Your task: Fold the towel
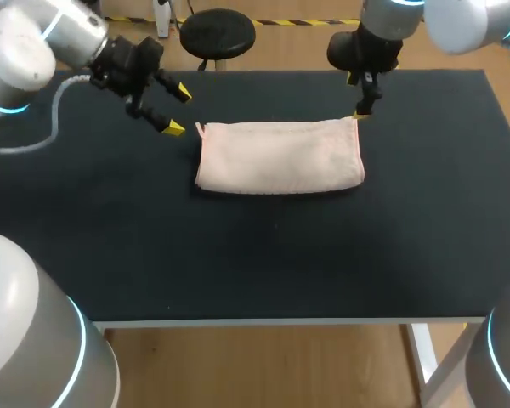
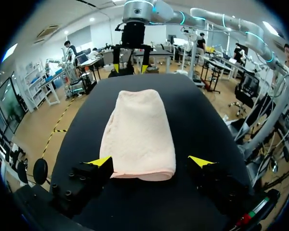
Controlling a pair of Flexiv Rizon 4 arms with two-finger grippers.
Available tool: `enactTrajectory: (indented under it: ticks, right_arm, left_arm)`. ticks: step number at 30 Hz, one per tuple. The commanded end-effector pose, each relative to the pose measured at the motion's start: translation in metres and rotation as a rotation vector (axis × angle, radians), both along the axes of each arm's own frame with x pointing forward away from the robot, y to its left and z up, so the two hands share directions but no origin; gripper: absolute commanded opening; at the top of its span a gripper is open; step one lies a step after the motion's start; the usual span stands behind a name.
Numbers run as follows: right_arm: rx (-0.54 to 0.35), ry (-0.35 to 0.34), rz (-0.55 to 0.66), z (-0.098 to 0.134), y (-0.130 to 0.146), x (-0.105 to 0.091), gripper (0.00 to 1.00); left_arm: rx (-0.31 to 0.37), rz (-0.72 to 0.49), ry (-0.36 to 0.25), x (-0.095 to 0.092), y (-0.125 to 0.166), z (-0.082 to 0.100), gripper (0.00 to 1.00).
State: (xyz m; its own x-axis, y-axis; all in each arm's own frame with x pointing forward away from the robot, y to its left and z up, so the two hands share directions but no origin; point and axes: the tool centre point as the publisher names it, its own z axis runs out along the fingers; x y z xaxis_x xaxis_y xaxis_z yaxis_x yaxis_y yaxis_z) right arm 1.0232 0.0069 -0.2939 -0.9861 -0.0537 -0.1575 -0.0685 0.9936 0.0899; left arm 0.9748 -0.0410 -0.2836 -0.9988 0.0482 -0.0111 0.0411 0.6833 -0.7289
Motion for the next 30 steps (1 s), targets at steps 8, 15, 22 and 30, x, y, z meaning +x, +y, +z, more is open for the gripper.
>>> enactTrajectory:
  ticks: [8,15,22,30]
  right_arm:
    - [-0.004,0.002,0.024,0.009,-0.008,-0.010,1.00]
    - [-0.004,0.002,0.024,0.009,-0.008,-0.010,1.00]
    - [-0.004,0.002,0.024,0.009,-0.008,-0.010,1.00]
    - [0.269,-0.063,-0.287,-0.009,0.002,-0.015,1.00]
  left_arm:
    - [-0.032,0.049,-0.044,-0.005,0.000,-0.004,1.00]
    - [-0.032,0.049,-0.044,-0.005,0.000,-0.004,1.00]
    - [-0.032,0.049,-0.044,-0.005,0.000,-0.004,1.00]
    - [-0.032,0.049,-0.044,-0.005,0.000,-0.004,1.00]
